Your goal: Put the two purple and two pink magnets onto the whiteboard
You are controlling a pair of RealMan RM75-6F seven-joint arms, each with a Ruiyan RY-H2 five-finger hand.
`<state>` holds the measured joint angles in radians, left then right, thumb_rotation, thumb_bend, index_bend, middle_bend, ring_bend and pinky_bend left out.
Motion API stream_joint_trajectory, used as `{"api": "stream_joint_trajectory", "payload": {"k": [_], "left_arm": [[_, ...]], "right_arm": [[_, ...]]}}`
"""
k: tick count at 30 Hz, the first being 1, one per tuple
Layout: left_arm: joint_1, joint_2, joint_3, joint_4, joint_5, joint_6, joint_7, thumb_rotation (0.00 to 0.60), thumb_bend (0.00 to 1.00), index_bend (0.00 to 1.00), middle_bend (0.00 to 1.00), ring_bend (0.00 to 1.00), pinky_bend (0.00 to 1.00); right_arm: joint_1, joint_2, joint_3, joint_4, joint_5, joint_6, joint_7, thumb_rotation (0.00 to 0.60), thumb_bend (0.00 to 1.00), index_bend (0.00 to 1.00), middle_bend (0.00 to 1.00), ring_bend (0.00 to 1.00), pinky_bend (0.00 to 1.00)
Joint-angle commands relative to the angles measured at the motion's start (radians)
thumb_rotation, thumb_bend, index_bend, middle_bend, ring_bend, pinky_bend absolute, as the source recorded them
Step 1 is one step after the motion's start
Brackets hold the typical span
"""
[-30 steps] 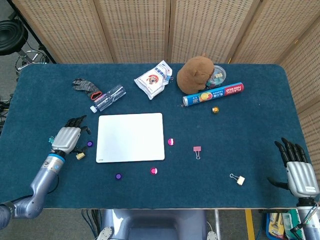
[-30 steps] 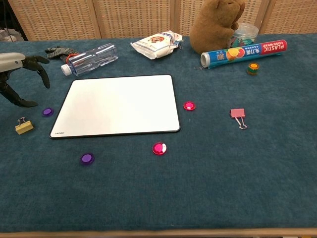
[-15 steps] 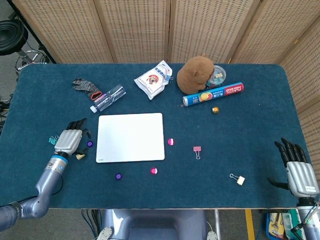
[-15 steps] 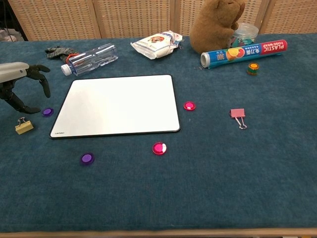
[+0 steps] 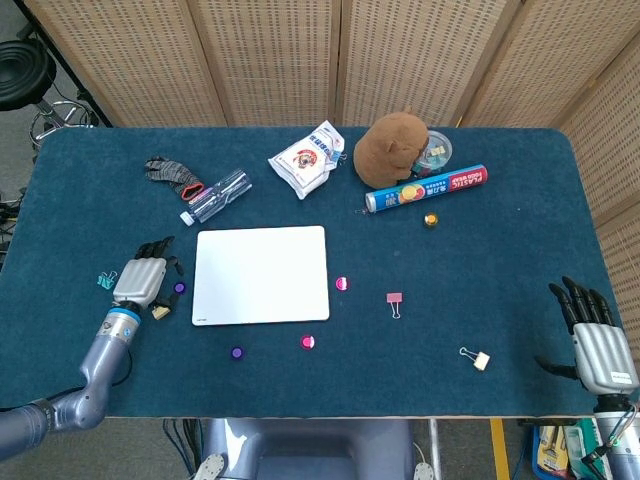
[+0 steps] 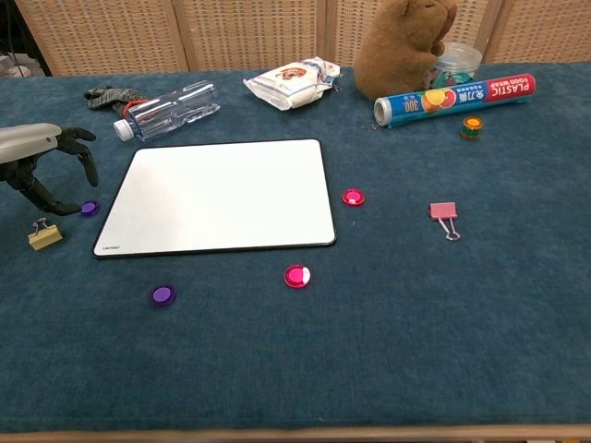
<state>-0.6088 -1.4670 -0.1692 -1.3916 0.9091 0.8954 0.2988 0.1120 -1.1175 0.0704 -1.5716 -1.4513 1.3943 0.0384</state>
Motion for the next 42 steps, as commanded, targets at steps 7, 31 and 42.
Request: {"api": "stream_joint_trajectory", "payload": {"k": [7, 31, 42], "left_arm": [[-0.009, -0.029, 0.011, 0.041, -0.008, -0.016, -0.007, 0.6, 0.29, 0.44, 0.0, 0.0, 0.0], [-0.03, -0.055, 0.017, 0.07, -0.056, -0.03, 0.016, 0.6, 0.3, 0.56, 0.0, 0.0, 0.0], [-0.03, -0.047, 0.011, 0.062, -0.062, -0.017, 0.015, 0.6, 0.34, 0.61, 0.0, 0.0, 0.0]], "right_arm": [[0.002, 0.0, 0.0, 0.003, 0.005, -0.007, 0.002, 0.6, 0.0, 0.0, 0.0, 0.0, 0.0], [0.003, 0.001, -0.001, 0.004, 0.009, -0.011, 0.01, 0.6, 0.0, 0.0, 0.0, 0.0, 0.0], [0.003, 0.002, -0.001, 0.004, 0.012, -0.013, 0.014, 0.6, 0.0, 0.0, 0.0, 0.0, 0.0]]}}
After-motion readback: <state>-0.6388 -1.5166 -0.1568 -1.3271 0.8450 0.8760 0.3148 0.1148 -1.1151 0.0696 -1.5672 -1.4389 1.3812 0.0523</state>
